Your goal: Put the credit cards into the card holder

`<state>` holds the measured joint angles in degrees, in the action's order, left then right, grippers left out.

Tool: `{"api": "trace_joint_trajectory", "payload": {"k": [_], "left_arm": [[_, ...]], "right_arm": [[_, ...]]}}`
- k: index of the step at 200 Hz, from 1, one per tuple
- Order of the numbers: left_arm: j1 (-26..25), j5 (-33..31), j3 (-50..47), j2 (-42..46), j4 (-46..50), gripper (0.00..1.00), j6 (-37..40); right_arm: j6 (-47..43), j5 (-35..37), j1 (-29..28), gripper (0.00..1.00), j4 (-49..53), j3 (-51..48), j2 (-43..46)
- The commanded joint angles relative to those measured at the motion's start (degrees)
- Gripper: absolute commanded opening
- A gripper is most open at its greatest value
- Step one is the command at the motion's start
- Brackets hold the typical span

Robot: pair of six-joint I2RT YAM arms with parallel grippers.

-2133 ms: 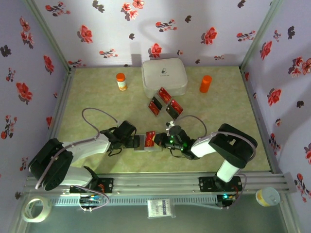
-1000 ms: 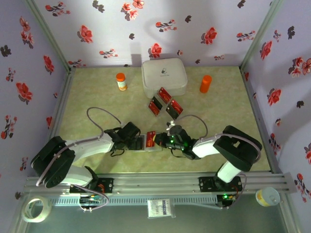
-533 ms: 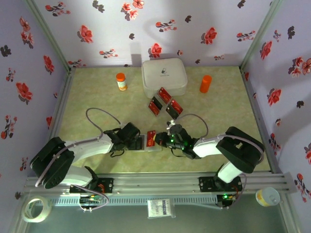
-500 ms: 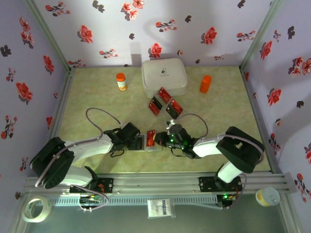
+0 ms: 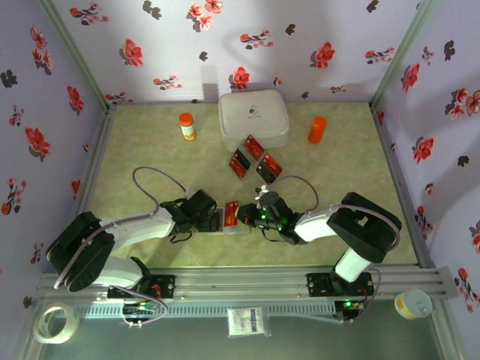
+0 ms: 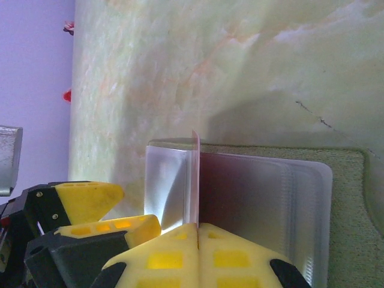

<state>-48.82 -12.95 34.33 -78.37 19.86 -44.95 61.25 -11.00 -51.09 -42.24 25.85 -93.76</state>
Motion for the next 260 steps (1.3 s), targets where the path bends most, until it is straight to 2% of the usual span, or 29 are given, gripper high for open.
{"api": "trace_joint_trajectory", "payload": {"k": [1, 80, 153, 260], "left_arm": [[-0.3, 0.0, -1.7, -0.4, 2.3, 0.99, -1.6], [-0.5, 0.0, -1.7, 0.0, 2.6, 0.99, -1.8], [-0.6, 0.0, -1.3, 0.0, 2.8, 0.99, -1.6], [-0.7, -0.1, -1.0, -0.3, 2.8, 0.99, -1.6]], "right_arm": [[0.7, -0.8, 0.2, 0.0, -2.3, 0.0, -1.3], [0.3, -0.9, -0.3, 0.0, -0.5, -0.7, -1.4], [-2.2, -0.1, -1.2, 0.0, 8.5, 1.4, 0.4], [-2.3, 0.4, -2.1, 0.0, 9.0, 1.1, 0.1]]}}
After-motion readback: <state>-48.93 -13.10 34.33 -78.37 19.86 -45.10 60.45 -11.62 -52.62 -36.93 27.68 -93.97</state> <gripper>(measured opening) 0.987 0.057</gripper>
